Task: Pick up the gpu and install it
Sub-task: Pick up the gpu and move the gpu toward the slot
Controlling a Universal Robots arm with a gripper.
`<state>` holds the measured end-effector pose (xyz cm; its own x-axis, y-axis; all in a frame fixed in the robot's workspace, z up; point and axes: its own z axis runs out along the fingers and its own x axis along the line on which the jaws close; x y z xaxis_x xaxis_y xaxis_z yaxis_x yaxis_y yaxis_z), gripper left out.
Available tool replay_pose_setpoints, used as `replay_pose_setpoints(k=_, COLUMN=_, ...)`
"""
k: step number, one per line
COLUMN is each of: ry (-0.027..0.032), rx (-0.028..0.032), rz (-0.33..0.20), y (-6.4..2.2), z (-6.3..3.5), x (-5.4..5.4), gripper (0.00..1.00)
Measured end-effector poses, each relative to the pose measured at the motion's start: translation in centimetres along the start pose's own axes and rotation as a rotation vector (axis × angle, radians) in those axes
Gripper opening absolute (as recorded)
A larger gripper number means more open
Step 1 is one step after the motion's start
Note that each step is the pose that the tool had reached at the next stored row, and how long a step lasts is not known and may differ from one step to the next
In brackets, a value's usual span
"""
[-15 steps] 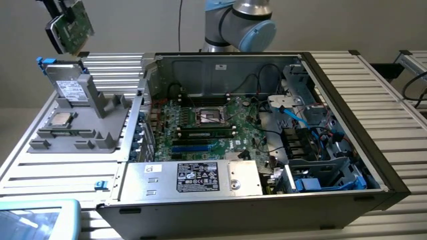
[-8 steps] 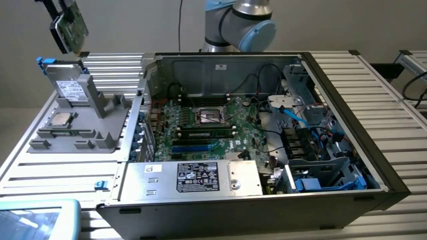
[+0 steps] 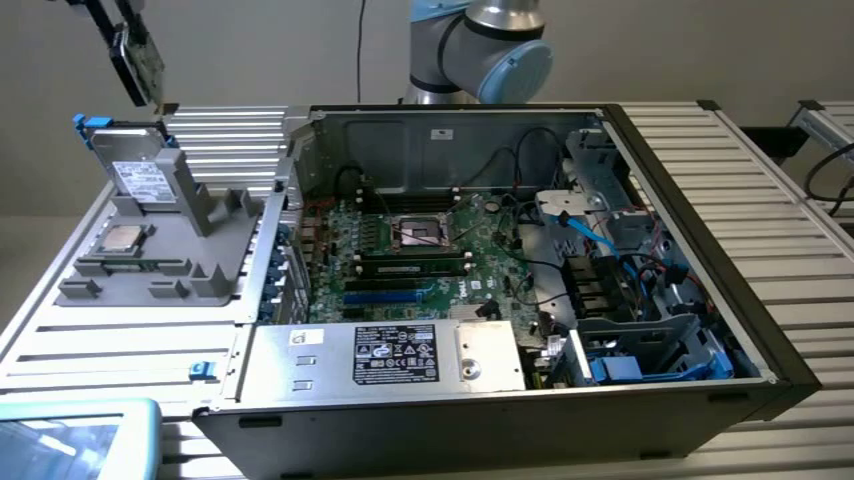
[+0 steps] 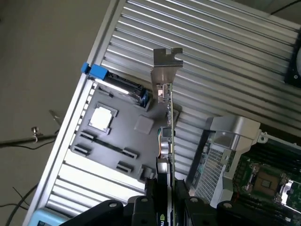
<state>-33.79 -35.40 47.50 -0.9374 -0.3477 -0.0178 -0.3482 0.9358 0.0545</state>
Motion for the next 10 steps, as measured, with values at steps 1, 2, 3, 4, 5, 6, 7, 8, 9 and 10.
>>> replay_pose_setpoints(k=1, ry=0.0010, rx=-0.0005, rz=-0.018, y=0.00, z=0.01, x=0.00, gripper=0.28)
replay_pose_setpoints(k=2, ry=0.0019, rx=-0.0009, rz=-0.036, y=0.00, z=0.02, x=0.00, gripper=0.28)
replay_pose_setpoints(k=3, ry=0.0029, rx=-0.0014, rz=-0.054, y=0.00, z=0.02, x=0.00, gripper=0.28)
replay_pose_setpoints(k=4, ry=0.0037, rx=-0.0020, rz=-0.072, y=0.00, z=0.04, x=0.00, gripper=0.28)
replay_pose_setpoints(k=5, ry=0.0046, rx=-0.0025, rz=-0.090, y=0.00, z=0.05, x=0.00, gripper=0.28)
replay_pose_setpoints(k=6, ry=0.0055, rx=-0.0030, rz=-0.108, y=0.00, z=0.06, x=0.00, gripper=0.28)
replay_pose_setpoints(k=7, ry=0.0065, rx=-0.0035, rz=-0.127, y=0.00, z=0.06, x=0.00, gripper=0.28)
replay_pose_setpoints(k=8, ry=0.0074, rx=-0.0039, rz=-0.145, y=0.00, z=0.07, x=0.00, gripper=0.28)
replay_pose_setpoints(k=9, ry=0.0084, rx=-0.0043, rz=-0.163, y=0.00, z=0.08, x=0.00, gripper=0.28)
replay_pose_setpoints(k=10, ry=0.0094, rx=-0.0046, rz=-0.181, y=0.00, z=0.10, x=0.00, gripper=0.28)
